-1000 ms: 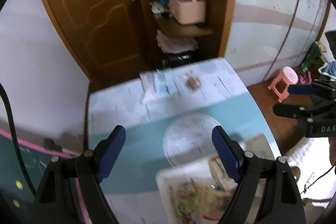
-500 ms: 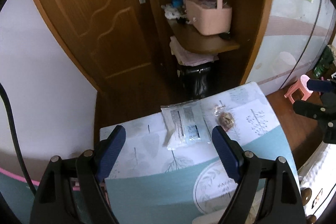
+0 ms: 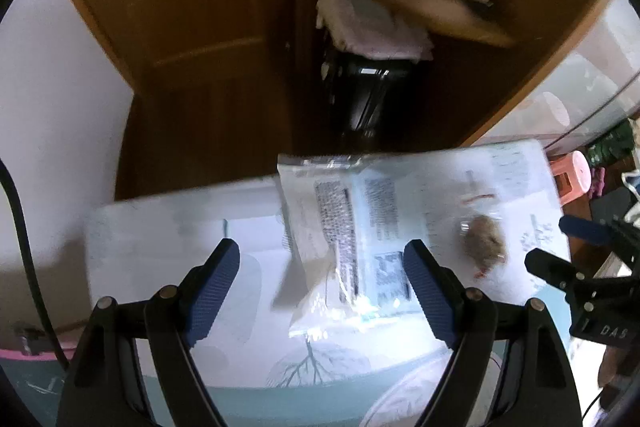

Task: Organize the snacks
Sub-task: 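Move both grippers to the clear bag and small nut bag on the table, then grasp the clear printed bag with the left gripper while the right grasps the nut bag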

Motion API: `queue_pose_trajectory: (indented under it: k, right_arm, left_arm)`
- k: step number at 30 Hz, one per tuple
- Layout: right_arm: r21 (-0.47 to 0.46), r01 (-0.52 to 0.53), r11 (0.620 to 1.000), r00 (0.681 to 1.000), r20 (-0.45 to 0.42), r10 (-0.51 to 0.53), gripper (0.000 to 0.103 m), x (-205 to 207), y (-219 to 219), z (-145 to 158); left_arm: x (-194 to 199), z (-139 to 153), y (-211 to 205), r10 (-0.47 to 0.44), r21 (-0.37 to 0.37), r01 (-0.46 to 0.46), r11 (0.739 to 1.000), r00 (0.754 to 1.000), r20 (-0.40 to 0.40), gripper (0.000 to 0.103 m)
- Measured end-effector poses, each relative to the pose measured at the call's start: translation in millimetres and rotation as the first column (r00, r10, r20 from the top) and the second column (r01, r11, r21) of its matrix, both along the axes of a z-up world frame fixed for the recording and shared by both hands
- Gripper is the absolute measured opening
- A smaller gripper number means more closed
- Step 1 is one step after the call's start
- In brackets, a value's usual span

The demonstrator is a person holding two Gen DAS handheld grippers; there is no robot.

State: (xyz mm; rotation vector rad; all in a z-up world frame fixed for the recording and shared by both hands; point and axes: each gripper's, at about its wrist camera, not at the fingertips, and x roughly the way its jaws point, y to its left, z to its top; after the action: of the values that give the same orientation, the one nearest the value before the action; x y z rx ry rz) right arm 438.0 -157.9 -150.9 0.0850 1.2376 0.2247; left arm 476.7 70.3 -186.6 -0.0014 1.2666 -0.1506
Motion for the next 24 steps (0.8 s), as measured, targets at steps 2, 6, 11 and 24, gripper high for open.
queue_pose_trajectory:
  k: [2, 6, 11, 24]
  right_arm:
    - [0.016, 0.026, 1.0, 0.999, -0.027, -0.025, 0.076, 7, -1, -20]
    - [0.023, 0.061, 0.998, 0.997, -0.048, -0.06, 0.075, 10, 2, -48]
    - [0.006, 0.076, 0.997, 0.996, -0.056, -0.076, 0.075, 11, 7, -65]
    - [-0.073, 0.039, 0.997, 0.999, -0.023, -0.04, 0.051, 12, 29, -74]
  left_arm:
    - [8, -21, 2, 0.027, -0.012, -0.027, 1.0, 0.999, -0.028, 0.083]
    - [14, -48, 3, 0.058, -0.033, -0.06, 0.998, 0.997, -0.052, 0.083]
    - [17, -66, -1, 0.054, -0.034, -0.056, 0.998, 0.997, -0.063, 0.083]
    - [17, -89, -22, 0.013, -0.079, -0.023, 0.997, 0.991, -0.13, 0.098]
